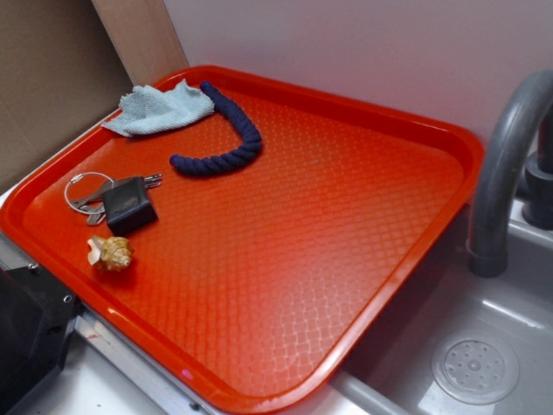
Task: Grab the blue cloth.
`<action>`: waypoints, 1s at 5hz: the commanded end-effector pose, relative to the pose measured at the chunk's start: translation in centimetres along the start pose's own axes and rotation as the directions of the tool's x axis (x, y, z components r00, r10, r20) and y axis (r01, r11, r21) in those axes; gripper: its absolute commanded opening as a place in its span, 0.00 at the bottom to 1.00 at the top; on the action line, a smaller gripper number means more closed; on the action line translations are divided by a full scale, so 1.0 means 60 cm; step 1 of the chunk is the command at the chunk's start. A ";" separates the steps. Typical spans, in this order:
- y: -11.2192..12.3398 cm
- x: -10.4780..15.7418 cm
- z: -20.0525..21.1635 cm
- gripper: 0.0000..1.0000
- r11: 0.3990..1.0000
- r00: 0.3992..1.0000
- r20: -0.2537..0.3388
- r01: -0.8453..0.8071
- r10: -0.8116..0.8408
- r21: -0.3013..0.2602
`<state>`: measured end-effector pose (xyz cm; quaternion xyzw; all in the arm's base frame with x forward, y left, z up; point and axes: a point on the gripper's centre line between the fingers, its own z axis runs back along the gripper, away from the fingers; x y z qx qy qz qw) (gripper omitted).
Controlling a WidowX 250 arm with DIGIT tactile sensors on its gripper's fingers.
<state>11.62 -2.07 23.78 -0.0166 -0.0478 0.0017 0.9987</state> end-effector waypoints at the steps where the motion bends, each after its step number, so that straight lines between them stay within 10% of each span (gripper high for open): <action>1: 0.000 0.000 0.000 1.00 1.000 1.000 0.000 0.000 0.000 0.000; 2: 0.080 0.079 -0.054 1.00 0.988 0.990 0.075 -0.126 0.120 0.085; 4: 0.172 0.168 -0.180 1.00 0.874 0.867 0.149 -0.484 0.475 0.031; 5: 0.195 0.179 -0.244 1.00 0.776 0.740 0.294 -0.630 0.605 -0.009</action>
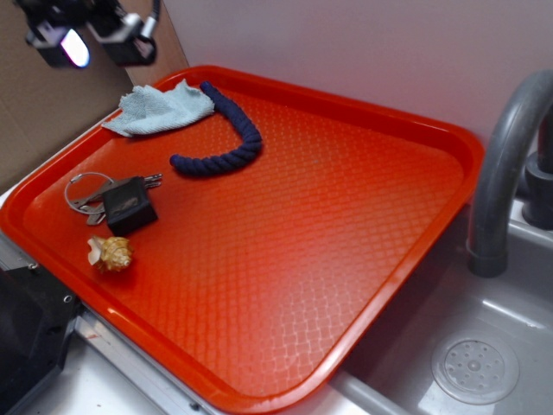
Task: Grab the blue cloth.
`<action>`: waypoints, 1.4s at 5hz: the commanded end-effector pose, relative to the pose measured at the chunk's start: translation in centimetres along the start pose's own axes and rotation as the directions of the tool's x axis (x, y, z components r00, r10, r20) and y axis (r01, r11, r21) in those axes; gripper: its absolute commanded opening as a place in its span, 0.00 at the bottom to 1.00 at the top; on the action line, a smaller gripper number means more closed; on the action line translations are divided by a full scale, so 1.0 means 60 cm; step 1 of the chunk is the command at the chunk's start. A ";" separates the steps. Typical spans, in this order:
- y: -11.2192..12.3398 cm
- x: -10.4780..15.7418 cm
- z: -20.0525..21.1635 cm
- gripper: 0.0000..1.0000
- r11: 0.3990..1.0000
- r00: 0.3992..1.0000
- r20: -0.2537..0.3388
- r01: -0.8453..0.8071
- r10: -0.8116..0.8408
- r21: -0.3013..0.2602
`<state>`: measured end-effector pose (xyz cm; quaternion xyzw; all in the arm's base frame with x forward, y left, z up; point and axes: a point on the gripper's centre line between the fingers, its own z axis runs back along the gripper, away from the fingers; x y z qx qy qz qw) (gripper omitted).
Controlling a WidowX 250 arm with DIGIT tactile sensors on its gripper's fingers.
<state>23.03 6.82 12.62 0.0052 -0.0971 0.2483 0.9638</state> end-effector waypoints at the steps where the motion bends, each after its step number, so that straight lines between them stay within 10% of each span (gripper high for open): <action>1: 0.031 0.020 -0.049 1.00 0.982 0.967 0.169 -0.188 0.189 -0.022; 7: 0.037 0.097 -0.152 1.00 0.989 0.963 0.228 -0.147 0.145 -0.006</action>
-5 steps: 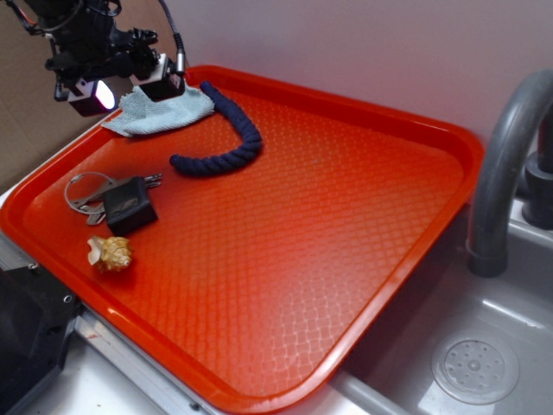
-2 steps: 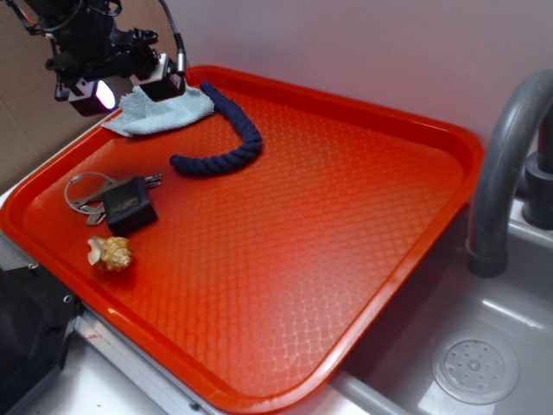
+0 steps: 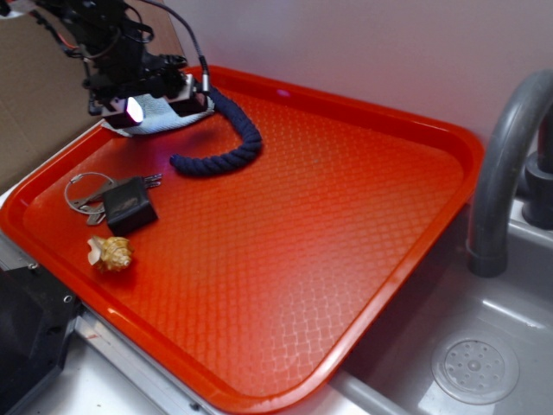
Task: Grab the blue cloth.
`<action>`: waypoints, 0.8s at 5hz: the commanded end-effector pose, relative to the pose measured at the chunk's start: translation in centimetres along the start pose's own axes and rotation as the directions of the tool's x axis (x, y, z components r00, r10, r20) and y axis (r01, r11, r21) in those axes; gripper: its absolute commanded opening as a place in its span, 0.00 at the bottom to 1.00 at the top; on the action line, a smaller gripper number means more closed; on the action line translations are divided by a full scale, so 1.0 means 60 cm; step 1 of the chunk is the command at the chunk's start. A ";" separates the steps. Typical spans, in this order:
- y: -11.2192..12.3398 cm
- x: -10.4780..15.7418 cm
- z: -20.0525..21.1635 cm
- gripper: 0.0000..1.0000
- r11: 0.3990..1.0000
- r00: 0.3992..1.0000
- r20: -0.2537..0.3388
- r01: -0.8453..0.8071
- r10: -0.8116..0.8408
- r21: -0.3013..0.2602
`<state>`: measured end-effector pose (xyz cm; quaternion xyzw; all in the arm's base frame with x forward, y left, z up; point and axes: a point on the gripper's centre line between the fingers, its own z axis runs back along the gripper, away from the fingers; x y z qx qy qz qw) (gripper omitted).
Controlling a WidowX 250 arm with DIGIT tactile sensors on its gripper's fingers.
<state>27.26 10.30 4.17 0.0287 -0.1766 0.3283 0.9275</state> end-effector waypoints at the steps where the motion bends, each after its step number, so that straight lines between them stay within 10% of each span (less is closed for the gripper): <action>1: 0.004 0.060 -0.027 1.00 0.995 0.992 0.092 0.091 -0.086 -0.048; 3: 0.029 0.079 -0.057 1.00 0.996 0.991 0.103 0.083 -0.084 0.020; 4: 0.048 0.102 -0.068 0.00 0.999 0.995 0.098 0.014 -0.018 0.034</action>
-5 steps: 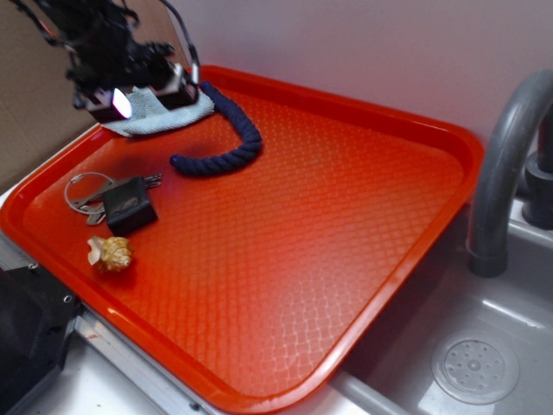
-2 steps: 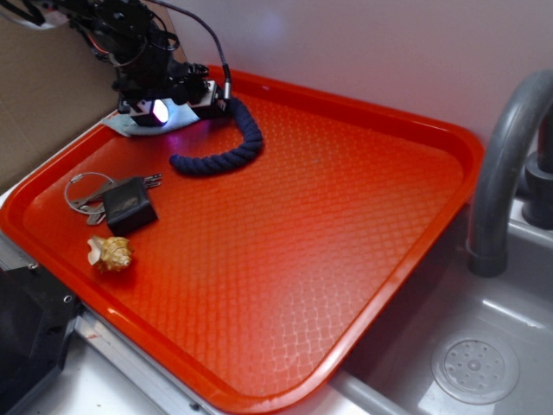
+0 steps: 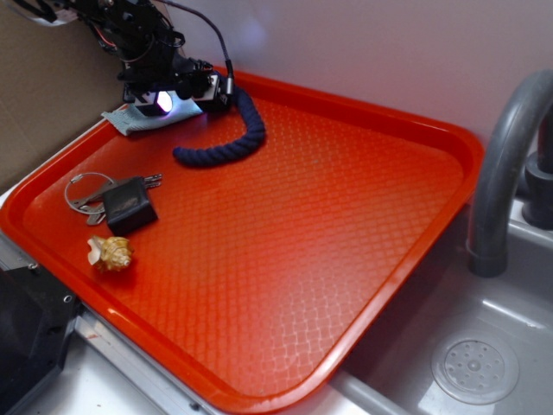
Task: Grab the blue cloth.
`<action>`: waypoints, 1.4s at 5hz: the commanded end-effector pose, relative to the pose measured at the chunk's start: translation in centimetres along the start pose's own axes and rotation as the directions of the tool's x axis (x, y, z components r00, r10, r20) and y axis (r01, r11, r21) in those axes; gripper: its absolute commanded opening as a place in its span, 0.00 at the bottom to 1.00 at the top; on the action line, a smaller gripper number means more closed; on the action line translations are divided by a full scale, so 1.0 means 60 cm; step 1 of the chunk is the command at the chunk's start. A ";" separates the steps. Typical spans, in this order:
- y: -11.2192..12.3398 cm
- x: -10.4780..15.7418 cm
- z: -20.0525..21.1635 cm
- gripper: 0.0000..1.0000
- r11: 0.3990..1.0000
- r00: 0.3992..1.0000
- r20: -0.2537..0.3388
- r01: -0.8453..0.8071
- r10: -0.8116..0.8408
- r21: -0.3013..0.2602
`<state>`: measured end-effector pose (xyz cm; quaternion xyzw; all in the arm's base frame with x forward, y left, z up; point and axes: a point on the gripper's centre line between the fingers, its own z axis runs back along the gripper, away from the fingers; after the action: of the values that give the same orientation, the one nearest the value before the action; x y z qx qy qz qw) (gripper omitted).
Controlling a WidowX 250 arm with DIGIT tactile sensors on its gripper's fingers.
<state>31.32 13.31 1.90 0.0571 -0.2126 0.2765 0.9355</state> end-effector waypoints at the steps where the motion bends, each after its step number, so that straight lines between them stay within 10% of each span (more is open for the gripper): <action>1: 0.063 0.043 -0.013 0.00 0.992 0.993 0.011 -0.122 0.121 0.034; 3: 0.063 0.036 -0.007 0.00 0.992 0.993 0.008 -0.121 0.121 0.039; 4: 0.062 0.021 0.045 0.00 0.988 0.984 -0.099 -0.146 0.150 0.047; 5: 0.031 -0.021 0.146 0.00 0.979 0.945 -0.299 -0.173 0.135 -0.105; 7: -0.023 -0.105 0.367 0.00 0.951 0.948 -0.290 0.037 -0.131 -0.308</action>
<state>19.46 1.89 18.06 -0.1226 -0.0767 0.2126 0.9664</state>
